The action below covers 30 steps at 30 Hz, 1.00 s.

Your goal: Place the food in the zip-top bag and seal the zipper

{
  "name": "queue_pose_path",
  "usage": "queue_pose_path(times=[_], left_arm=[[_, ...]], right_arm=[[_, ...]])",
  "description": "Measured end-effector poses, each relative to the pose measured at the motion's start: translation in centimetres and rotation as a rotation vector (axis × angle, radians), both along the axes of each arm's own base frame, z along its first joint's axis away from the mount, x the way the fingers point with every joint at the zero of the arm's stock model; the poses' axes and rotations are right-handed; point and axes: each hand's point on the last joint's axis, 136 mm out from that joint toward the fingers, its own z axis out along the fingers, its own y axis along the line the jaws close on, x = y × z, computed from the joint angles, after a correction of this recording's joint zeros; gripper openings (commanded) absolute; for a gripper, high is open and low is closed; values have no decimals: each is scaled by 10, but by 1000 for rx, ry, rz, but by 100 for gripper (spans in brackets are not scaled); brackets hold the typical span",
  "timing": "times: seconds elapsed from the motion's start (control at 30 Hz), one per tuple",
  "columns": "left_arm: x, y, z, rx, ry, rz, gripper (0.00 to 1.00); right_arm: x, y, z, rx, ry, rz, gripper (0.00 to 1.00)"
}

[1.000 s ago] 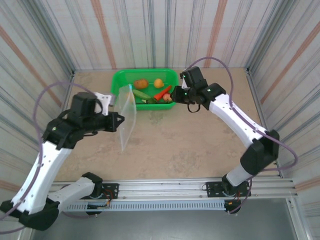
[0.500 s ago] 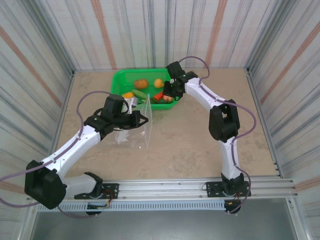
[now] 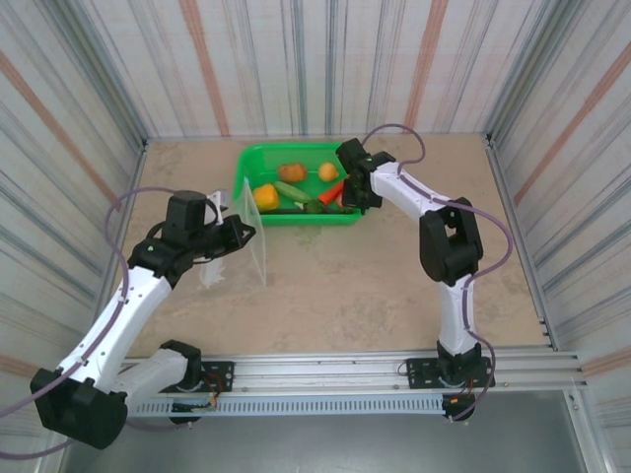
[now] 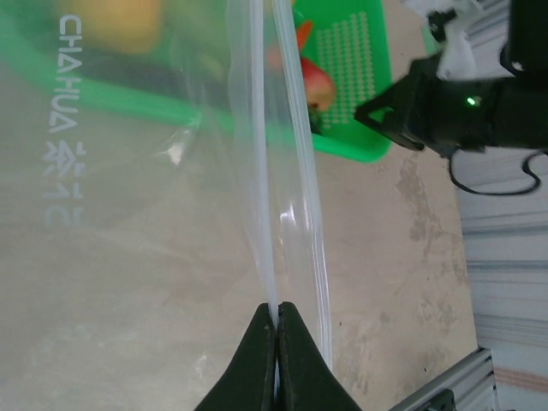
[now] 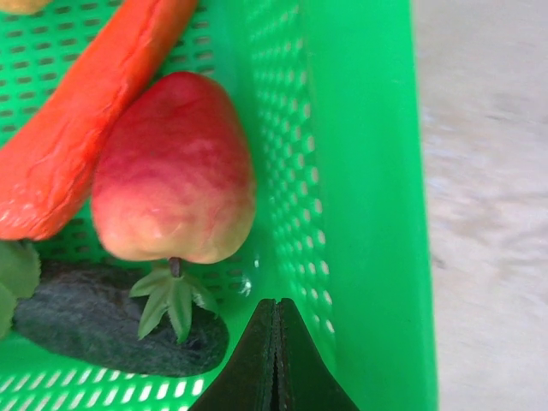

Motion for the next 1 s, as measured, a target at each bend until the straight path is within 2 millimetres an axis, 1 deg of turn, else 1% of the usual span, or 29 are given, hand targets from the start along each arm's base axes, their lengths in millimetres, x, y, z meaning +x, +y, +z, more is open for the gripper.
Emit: queue_pose_path(times=[0.1, 0.13, 0.2, 0.23, 0.27, 0.3, 0.37, 0.4, 0.47, 0.6, 0.67, 0.7, 0.77, 0.87, 0.93, 1.0], left_arm=[[-3, 3, -7, 12, 22, 2, 0], [-4, 3, -8, 16, 26, -1, 0], [-5, 4, -9, 22, 30, -4, 0], [-5, 4, -10, 28, 33, -6, 0], [-6, 4, -11, 32, 34, -8, 0], [-6, 5, -12, 37, 35, -11, 0], [-6, 5, -14, 44, 44, -15, 0], [-6, 4, -14, 47, 47, -17, 0], [-5, 4, -16, 46, 53, -19, 0], [-4, 2, -19, 44, 67, -25, 0], [-3, 1, -20, 43, 71, -28, 0], [-3, 1, -20, 43, 73, -28, 0], [-3, 2, -20, 42, 73, -26, 0], [-2, 4, -20, 41, 73, -20, 0], [-2, 5, -20, 41, 74, -16, 0], [0, 7, -20, 40, 74, -8, 0]], right_arm=[[-7, -37, 1, -57, -13, -43, 0], [-11, -51, 2, -73, -14, -60, 2], [-18, -70, 5, -87, -13, -77, 6], [-19, -76, 8, -85, -17, -81, 10], [-18, -77, 12, -79, -26, -74, 11], [-17, -74, 18, -59, -40, -59, 12], [-15, -58, 27, -18, -60, -11, 19], [-14, -46, 31, 4, -68, 20, 23], [-15, -18, 39, 49, -82, 94, 27], [-17, 39, 52, 134, -92, 229, 26], [-17, 56, 49, 157, -81, 264, 24], [-18, 61, 45, 160, -70, 272, 24], [-23, 62, 33, 159, -30, 277, 24], [-39, 53, 12, 140, 34, 271, 24], [-56, 44, -3, 124, 82, 269, 23], [-72, 33, -12, 111, 116, 264, 23]])
